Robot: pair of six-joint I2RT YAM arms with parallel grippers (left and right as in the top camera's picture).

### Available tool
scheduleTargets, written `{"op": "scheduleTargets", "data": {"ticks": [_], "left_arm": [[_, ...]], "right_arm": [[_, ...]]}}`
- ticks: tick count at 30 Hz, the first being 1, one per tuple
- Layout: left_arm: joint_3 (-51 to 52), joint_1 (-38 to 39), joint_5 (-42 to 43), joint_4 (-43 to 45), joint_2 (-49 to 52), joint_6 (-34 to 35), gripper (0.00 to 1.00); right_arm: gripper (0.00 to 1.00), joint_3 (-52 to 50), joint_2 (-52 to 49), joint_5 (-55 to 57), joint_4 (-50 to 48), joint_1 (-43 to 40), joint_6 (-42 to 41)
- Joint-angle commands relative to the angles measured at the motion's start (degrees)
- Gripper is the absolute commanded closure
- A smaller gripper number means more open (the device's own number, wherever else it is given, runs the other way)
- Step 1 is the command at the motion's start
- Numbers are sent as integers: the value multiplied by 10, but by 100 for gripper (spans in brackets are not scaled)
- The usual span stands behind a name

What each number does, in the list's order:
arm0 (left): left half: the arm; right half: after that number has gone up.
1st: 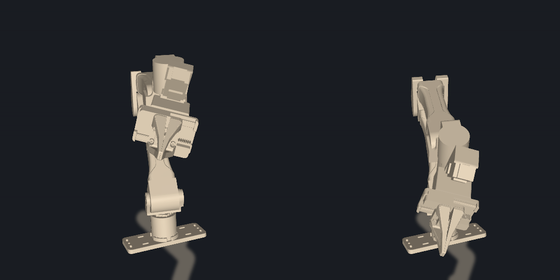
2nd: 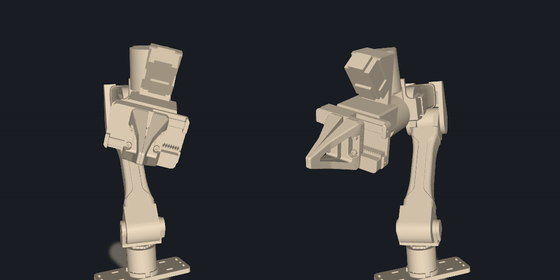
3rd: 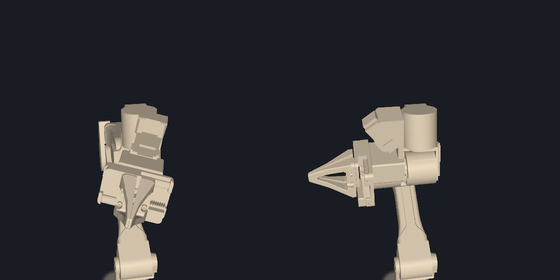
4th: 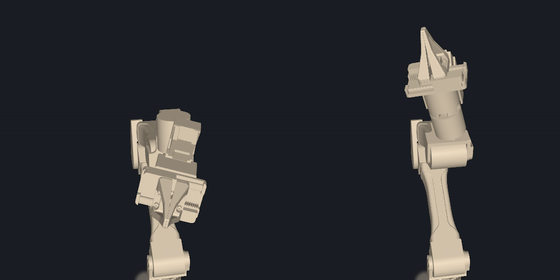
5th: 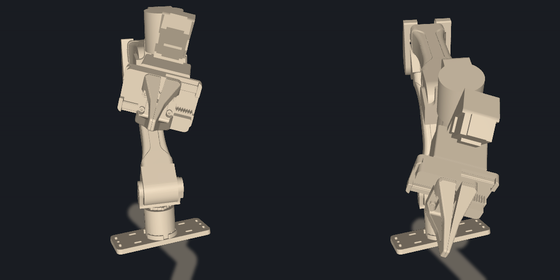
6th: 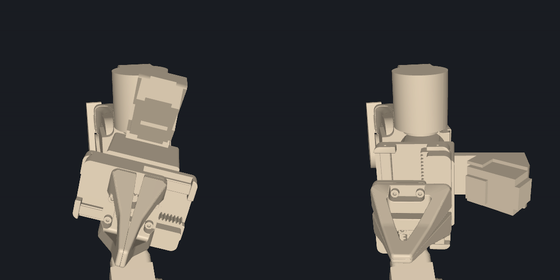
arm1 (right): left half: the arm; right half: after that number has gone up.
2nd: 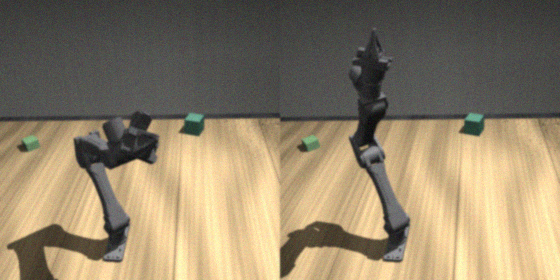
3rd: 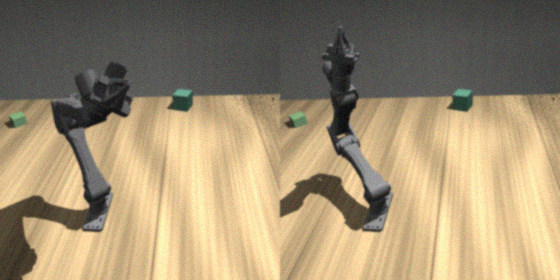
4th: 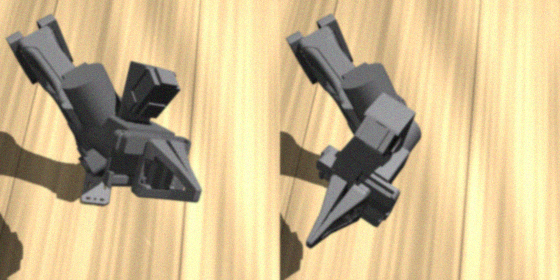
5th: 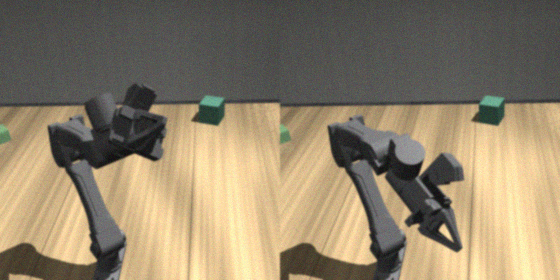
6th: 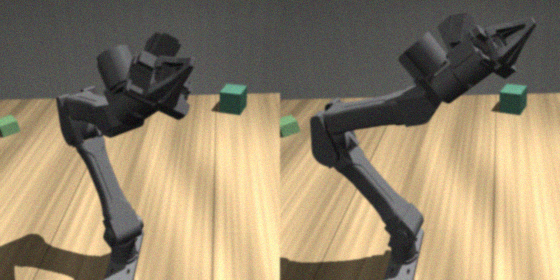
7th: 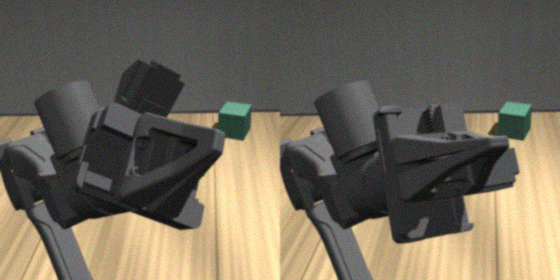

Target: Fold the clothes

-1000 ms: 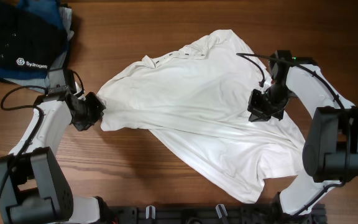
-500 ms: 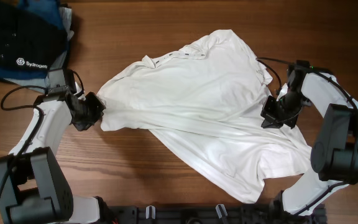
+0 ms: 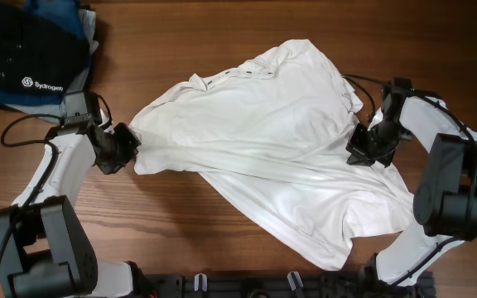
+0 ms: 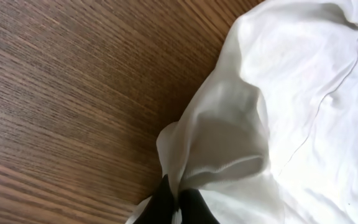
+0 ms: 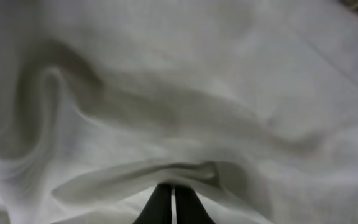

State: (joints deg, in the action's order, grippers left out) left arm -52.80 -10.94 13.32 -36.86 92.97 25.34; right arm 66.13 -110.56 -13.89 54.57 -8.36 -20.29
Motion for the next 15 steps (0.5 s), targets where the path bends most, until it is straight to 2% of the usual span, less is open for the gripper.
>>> {"op": "scheduleTargets", "data": {"ticks": [1, 6, 15], "left_arm": [[-8, 2, 3, -1, -12, -11, 96], [-8, 2, 16, 0, -12, -11, 96], [-8, 2, 17, -1, -12, -11, 96]], "right_arm": [[96, -2, -27, 14, -45, -7, -11], [96, 0, -32, 38, -110, -16, -11], [96, 34, -33, 149, -198, -33, 1]]}}
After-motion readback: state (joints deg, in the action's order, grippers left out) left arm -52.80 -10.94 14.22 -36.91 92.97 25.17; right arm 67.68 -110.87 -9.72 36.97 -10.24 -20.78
